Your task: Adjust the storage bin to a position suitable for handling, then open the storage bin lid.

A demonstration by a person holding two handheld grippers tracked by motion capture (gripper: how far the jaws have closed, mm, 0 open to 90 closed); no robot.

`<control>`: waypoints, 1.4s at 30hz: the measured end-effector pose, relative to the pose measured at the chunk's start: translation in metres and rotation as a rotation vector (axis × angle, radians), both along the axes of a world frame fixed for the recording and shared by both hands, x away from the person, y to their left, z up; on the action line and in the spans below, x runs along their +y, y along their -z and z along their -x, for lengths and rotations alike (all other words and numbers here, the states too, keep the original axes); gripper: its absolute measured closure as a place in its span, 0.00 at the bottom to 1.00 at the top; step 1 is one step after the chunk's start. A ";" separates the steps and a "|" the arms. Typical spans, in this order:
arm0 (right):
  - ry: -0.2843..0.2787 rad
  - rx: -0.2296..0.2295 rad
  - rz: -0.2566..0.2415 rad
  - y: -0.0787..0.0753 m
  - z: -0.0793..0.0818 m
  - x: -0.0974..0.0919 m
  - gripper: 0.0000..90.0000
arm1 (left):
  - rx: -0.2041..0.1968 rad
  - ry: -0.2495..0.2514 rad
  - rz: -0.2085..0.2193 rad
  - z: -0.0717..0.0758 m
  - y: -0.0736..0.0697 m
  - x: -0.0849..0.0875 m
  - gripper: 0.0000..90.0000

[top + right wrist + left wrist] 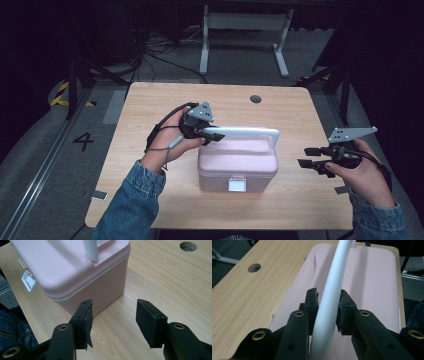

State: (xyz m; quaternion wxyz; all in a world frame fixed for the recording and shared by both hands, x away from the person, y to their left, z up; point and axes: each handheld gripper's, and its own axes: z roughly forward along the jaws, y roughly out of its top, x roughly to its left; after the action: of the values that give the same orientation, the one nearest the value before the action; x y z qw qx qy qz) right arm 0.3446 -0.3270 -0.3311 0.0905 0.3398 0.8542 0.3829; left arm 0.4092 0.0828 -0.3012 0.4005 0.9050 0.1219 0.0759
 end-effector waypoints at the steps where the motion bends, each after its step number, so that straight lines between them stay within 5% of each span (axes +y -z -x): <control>1: 0.000 0.001 0.000 0.000 0.000 0.000 0.54 | 0.002 0.001 0.001 -0.001 -0.002 0.001 0.83; 13: -0.015 0.006 -0.005 0.001 0.003 0.004 0.58 | 0.056 -0.016 0.033 -0.013 -0.019 0.006 0.81; 23: -0.066 -0.005 -0.034 -0.004 0.008 0.019 0.63 | 0.151 -0.093 0.120 -0.030 -0.022 0.011 0.79; 32: -0.098 -0.028 -0.038 -0.006 0.010 0.034 0.73 | 0.209 -0.163 0.175 -0.041 -0.022 0.015 0.80; 42: -0.119 -0.061 -0.076 -0.007 0.010 0.051 0.90 | 0.226 -0.205 0.202 -0.048 -0.022 0.016 0.79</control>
State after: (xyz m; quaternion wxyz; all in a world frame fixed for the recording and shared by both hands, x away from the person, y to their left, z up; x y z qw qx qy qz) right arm 0.3350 -0.2756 -0.3236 0.0805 0.2797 0.8547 0.4298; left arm 0.4570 0.0992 -0.2792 0.4631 0.8458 0.2649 0.0017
